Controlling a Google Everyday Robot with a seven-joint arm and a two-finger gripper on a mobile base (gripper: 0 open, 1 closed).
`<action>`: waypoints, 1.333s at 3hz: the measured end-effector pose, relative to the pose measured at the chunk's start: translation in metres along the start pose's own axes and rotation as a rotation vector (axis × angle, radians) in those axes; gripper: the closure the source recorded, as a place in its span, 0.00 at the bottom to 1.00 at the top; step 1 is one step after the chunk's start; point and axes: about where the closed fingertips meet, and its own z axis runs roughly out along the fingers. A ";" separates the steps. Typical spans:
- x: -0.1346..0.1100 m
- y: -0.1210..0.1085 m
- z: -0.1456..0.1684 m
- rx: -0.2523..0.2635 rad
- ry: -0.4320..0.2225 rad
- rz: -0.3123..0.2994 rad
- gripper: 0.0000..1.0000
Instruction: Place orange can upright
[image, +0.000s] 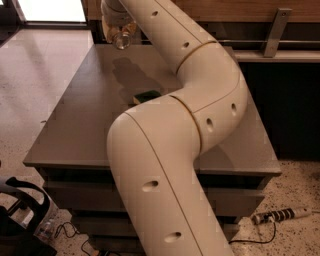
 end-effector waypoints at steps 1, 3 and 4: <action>-0.006 -0.006 -0.025 -0.045 -0.123 -0.039 1.00; 0.025 0.004 -0.024 -0.149 -0.260 -0.135 1.00; 0.032 0.008 -0.013 -0.208 -0.316 -0.188 1.00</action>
Offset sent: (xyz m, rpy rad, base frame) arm -0.0632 -0.0221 -0.0160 0.1588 -0.2382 0.2411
